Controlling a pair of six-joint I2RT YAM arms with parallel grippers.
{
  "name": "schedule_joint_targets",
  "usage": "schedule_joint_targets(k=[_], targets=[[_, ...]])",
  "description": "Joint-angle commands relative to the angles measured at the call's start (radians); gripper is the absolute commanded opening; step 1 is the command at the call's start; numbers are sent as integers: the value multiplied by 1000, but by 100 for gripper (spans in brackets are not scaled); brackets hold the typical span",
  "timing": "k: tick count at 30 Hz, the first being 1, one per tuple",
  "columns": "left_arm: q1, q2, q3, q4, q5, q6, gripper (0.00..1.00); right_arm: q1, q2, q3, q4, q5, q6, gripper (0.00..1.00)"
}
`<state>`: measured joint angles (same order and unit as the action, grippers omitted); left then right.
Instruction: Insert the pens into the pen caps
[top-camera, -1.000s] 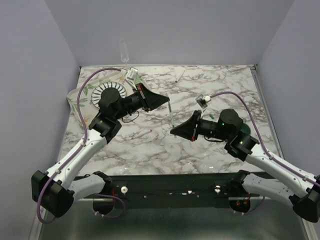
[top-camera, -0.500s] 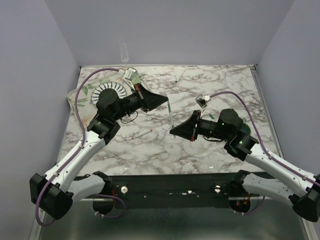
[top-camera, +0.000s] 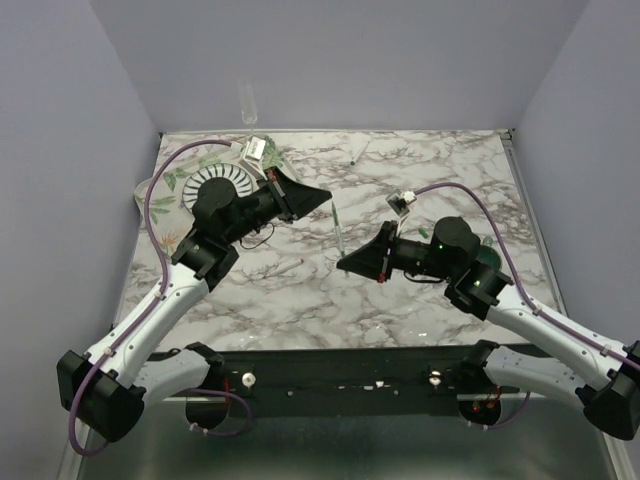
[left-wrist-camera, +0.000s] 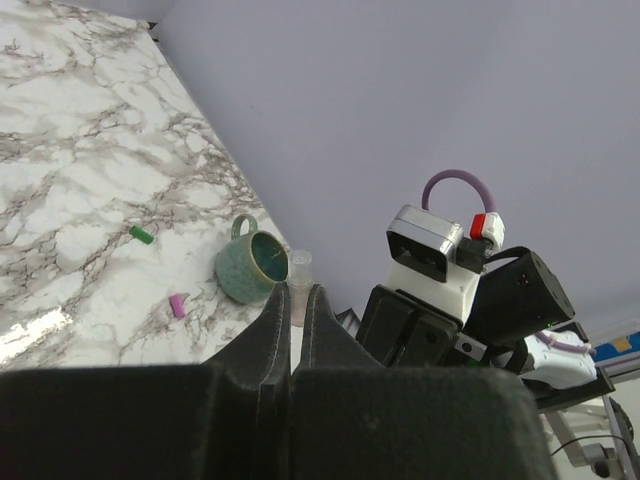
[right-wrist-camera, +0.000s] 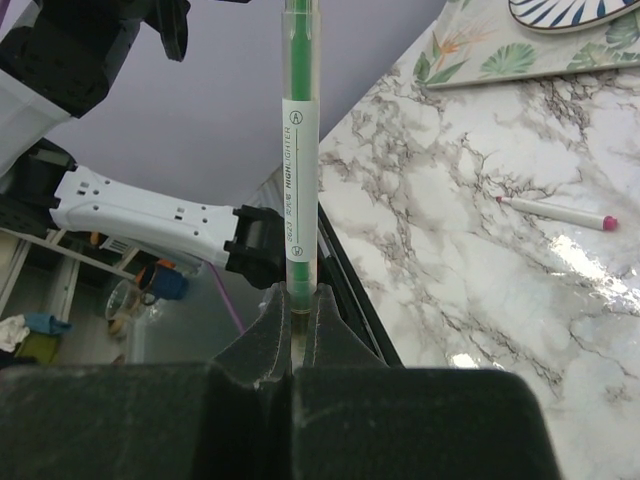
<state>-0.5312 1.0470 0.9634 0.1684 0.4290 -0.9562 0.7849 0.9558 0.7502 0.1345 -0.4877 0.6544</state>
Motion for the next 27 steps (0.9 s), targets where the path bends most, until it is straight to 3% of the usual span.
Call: schedule_joint_targets(k=[1, 27], targets=[[2, -24, 28, -21, -41, -10, 0, 13, 14, 18, 33, -22, 7, 1], [2, -51, -9, 13, 22, -4, 0, 20, 37, 41, 37, -3, 10, 1]])
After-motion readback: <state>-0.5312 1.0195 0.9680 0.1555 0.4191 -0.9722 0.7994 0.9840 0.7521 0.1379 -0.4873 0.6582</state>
